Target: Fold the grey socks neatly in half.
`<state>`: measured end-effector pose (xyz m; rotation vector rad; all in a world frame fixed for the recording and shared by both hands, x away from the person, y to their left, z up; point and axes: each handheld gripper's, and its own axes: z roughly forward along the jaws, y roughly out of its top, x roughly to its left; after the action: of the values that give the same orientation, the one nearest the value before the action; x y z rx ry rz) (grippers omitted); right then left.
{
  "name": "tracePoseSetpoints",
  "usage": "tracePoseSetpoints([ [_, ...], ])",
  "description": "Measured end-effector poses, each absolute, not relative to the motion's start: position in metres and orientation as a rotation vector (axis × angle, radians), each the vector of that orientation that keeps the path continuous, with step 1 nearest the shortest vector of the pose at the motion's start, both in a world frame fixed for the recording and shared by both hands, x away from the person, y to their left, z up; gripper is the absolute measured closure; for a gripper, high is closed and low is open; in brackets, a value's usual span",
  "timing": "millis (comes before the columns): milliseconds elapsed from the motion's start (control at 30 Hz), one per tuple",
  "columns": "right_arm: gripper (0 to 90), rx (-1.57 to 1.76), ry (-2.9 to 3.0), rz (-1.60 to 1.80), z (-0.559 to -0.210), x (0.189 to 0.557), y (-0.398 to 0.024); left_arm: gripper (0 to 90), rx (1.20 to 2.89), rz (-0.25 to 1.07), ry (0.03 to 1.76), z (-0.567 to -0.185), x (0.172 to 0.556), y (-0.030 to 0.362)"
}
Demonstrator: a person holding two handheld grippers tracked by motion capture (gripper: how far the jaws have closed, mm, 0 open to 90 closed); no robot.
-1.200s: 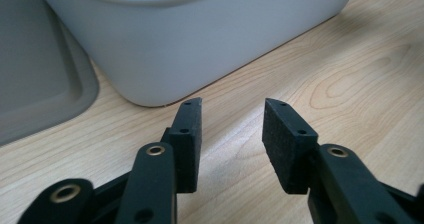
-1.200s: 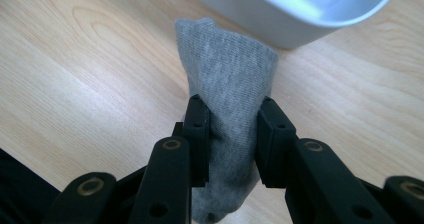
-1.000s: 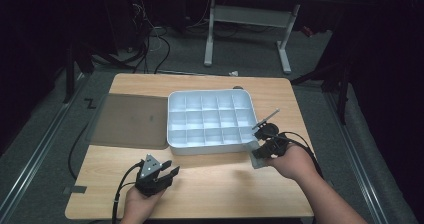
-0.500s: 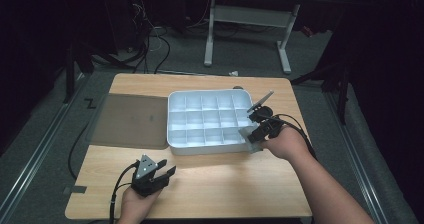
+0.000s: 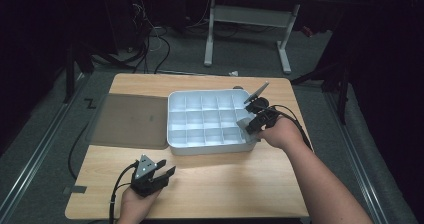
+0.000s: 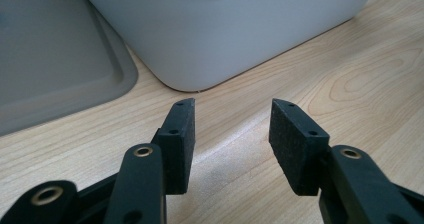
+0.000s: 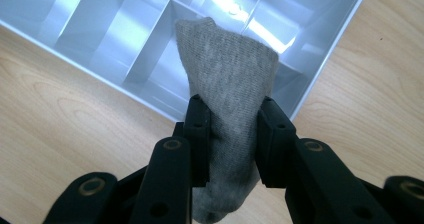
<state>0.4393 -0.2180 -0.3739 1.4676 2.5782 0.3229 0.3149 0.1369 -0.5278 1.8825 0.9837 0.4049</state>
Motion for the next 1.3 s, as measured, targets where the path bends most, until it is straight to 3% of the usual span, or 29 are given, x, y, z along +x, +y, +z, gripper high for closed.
tracePoseSetpoints([
  [600, 71.8, 1.490, 2.566, 0.278, -0.377, 0.464, -0.223, 53.6, 1.837, 0.410, 0.986, -0.520, 0.313, 0.148],
  [1300, 71.6, 1.540, 2.605, 0.129, -0.412, 0.479, -0.220, 53.1, 1.838, 0.396, 0.986, -0.520, 0.313, 0.149],
])
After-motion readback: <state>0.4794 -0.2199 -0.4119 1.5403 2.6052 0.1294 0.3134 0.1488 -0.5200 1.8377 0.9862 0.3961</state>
